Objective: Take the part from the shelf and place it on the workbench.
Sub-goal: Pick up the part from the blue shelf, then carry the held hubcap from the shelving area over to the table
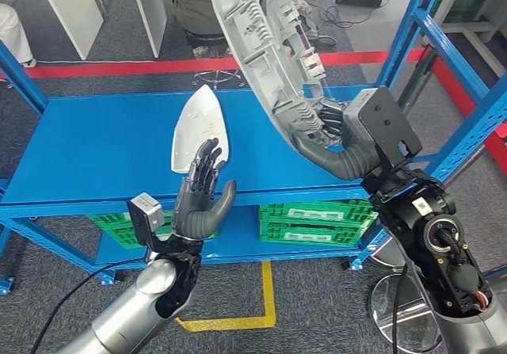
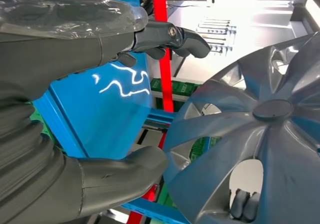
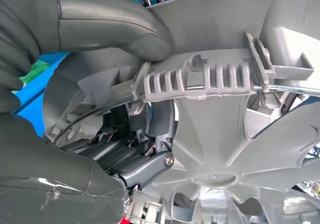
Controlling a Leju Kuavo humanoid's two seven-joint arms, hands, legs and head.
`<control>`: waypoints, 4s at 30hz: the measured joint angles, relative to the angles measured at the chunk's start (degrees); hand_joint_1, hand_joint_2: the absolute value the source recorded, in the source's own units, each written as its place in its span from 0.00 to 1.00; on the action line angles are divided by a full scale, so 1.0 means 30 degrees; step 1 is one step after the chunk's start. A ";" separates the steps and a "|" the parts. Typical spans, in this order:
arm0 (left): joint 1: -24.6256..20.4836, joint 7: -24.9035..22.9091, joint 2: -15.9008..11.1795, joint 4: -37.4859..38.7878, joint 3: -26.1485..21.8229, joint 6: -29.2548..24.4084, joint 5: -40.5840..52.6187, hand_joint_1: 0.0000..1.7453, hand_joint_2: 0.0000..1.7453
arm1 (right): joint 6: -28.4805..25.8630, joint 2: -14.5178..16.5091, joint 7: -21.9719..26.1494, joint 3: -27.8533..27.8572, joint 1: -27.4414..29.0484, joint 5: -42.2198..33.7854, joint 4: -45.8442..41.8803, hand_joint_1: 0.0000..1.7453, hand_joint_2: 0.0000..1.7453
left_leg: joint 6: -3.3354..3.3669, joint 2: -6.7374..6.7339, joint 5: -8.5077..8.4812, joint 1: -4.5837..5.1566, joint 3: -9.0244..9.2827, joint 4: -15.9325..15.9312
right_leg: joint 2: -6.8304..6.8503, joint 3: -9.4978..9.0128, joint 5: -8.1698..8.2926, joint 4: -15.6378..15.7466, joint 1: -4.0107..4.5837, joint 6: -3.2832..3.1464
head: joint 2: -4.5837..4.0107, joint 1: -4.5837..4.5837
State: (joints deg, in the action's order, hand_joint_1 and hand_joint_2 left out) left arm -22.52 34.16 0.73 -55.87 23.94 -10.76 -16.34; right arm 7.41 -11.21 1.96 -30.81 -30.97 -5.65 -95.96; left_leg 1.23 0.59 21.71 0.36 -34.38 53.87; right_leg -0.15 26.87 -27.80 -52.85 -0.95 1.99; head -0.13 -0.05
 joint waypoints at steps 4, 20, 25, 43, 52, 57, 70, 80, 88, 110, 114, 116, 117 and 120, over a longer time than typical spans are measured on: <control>0.0001 -0.0098 -0.0029 -0.0016 -0.0002 -0.0080 0.0053 0.00 1.00 | -0.0035 0.0000 0.0038 0.0006 0.0011 -0.0029 -0.0033 1.00 1.00 | 0.0000 0.0001 0.0000 0.0000 0.0000 0.0000 | 0.0000 -0.0001 0.0000 0.0000 0.0000 0.0000 | 0.0002 -0.0009; -0.0049 -0.0118 -0.0031 -0.0022 -0.0002 -0.0341 0.0007 0.00 1.00 | -0.0716 -0.0022 0.0229 0.0211 0.0495 -0.0417 -0.0128 1.00 1.00 | 0.0000 -0.0004 0.0000 0.0000 0.0000 0.0000 | -0.0005 0.0003 0.0000 0.0001 -0.0001 0.0000 | 0.0002 -0.0007; -0.0049 -0.0117 -0.0031 -0.0022 -0.0002 -0.0368 -0.0025 0.00 1.00 | -0.0734 -0.0022 0.0248 0.0222 0.0635 -0.0410 -0.0128 1.00 1.00 | 0.0000 -0.0003 0.0000 0.0000 0.0000 0.0000 | -0.0004 0.0002 0.0000 0.0000 -0.0001 0.0000 | 0.0000 -0.0009; 0.0000 -0.0117 -0.0031 -0.0056 0.0000 -0.0470 -0.0045 0.00 1.00 | -0.0920 -0.0022 0.0257 0.0228 0.0733 -0.0313 -0.0128 1.00 1.00 | 0.0000 -0.0003 0.0000 0.0000 0.0000 0.0000 | -0.0003 0.0001 0.0000 0.0000 -0.0001 0.0000 | 0.0002 -0.0013; -0.0050 0.0049 -0.0102 -0.0078 -0.0035 -0.0457 -0.0038 0.00 1.00 | -0.0987 -0.0022 0.0333 0.0222 0.0665 -0.0301 -0.0119 1.00 1.00 | 0.0255 0.0136 0.0011 -0.0114 0.0238 -0.0299 | 0.0064 0.0499 -0.0821 -0.1272 -0.0069 0.0236 | 0.0004 0.0051; 0.0092 0.0111 -0.0131 -0.0080 -0.0055 -0.0419 0.0035 0.00 1.00 | -0.0971 -0.0022 0.0559 0.0144 0.0636 -0.0301 0.0049 1.00 1.00 | 0.0200 0.0750 0.0096 -0.0208 0.0287 -0.0257 | 0.0052 0.3228 -0.1800 -0.5755 -0.0227 0.0520 | 0.0000 0.0331; 0.0222 0.0091 -0.0228 -0.0188 -0.0448 -0.0434 0.0291 0.00 1.00 | -0.0810 -0.0007 0.0829 -0.0026 0.0411 -0.0339 0.0492 1.00 1.00 | -0.1113 0.0051 0.2047 -0.0429 -0.3081 0.5172 | 0.0171 0.1518 0.0578 -0.0986 -0.0330 -0.0377 | 0.0000 -0.0221; 0.0209 0.0056 -0.0306 -0.0408 -0.0505 -0.0472 0.0341 0.00 1.00 | -0.0699 -0.0007 0.0852 -0.0149 0.0096 -0.0403 0.0577 1.00 1.00 | -0.0089 -0.1096 -0.0284 0.0197 -0.0901 0.0339 | 0.2198 0.0914 -0.0097 -0.0925 0.0203 -0.0120 | 0.0002 -0.0763; 0.0254 0.0004 -0.0219 -0.0503 -0.0512 -0.0450 0.0445 0.00 1.00 | -0.0707 -0.0007 0.0783 -0.0175 0.0111 -0.0403 0.0698 1.00 1.00 | 0.0144 0.0973 -0.0255 -0.0066 -0.0556 0.0187 | 0.0079 0.3623 -0.1581 -0.5960 -0.0025 0.0279 | 0.0002 -0.0113; 0.0102 0.0029 -0.0264 -0.0523 -0.0512 -0.0199 0.0477 0.00 1.00 | -0.0876 -0.0007 0.0592 -0.0202 0.0364 -0.0395 0.0650 1.00 1.00 | -0.0486 -0.1055 -0.0414 -0.0025 -0.1082 0.0357 | 0.2230 0.0766 -0.0034 -0.0751 -0.0002 0.0027 | 0.0002 -0.0924; 0.0031 0.0078 -0.0160 -0.0525 -0.0514 -0.0151 0.0481 0.00 1.00 | -0.0840 -0.0007 0.0514 -0.0207 0.0455 -0.0395 0.0603 1.00 1.00 | -0.0082 -0.0145 -0.0417 -0.0176 -0.0838 0.0146 | 0.0662 0.1788 -0.1555 -0.3199 -0.0172 0.0224 | 0.0002 -0.0631; 0.0024 0.0091 -0.0082 -0.0521 -0.0512 -0.0137 0.0485 0.00 1.00 | -0.0797 -0.0007 0.0510 -0.0229 0.0590 -0.0395 0.0601 1.00 1.00 | 0.0014 0.0389 -0.0381 -0.0160 -0.0795 0.0162 | 0.0156 0.3252 -0.2492 -0.5959 -0.0141 0.0226 | 0.0004 -0.0375; 0.0034 0.0093 -0.0062 -0.0519 -0.0512 -0.0135 0.0485 0.00 1.00 | -0.0774 -0.0007 0.0503 -0.0247 0.0660 -0.0395 0.0601 1.00 1.00 | 0.0035 0.0675 -0.0361 -0.0148 -0.0765 0.0179 | 0.0101 0.3725 -0.2497 -0.6650 -0.0124 0.0224 | 0.0002 -0.0290; 0.0035 0.0097 -0.0020 -0.0517 -0.0512 -0.0135 0.0485 0.00 1.00 | -0.0723 -0.0007 0.0468 -0.0309 0.0767 -0.0395 0.0601 1.00 1.00 | -0.0011 0.1594 -0.0261 -0.0154 -0.0602 0.0278 | -0.0347 0.3073 -0.0424 -0.4226 -0.0148 0.0099 | 0.0000 -0.0073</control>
State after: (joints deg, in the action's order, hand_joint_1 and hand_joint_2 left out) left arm -22.41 34.45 0.67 -57.42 22.40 -11.17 -14.88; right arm 5.24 -11.23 3.37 -31.74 -28.67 -6.84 -94.16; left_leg 1.20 5.37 20.93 -0.10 -36.19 54.71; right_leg -1.19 36.09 -29.07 -65.53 -1.40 2.29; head -0.13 -0.27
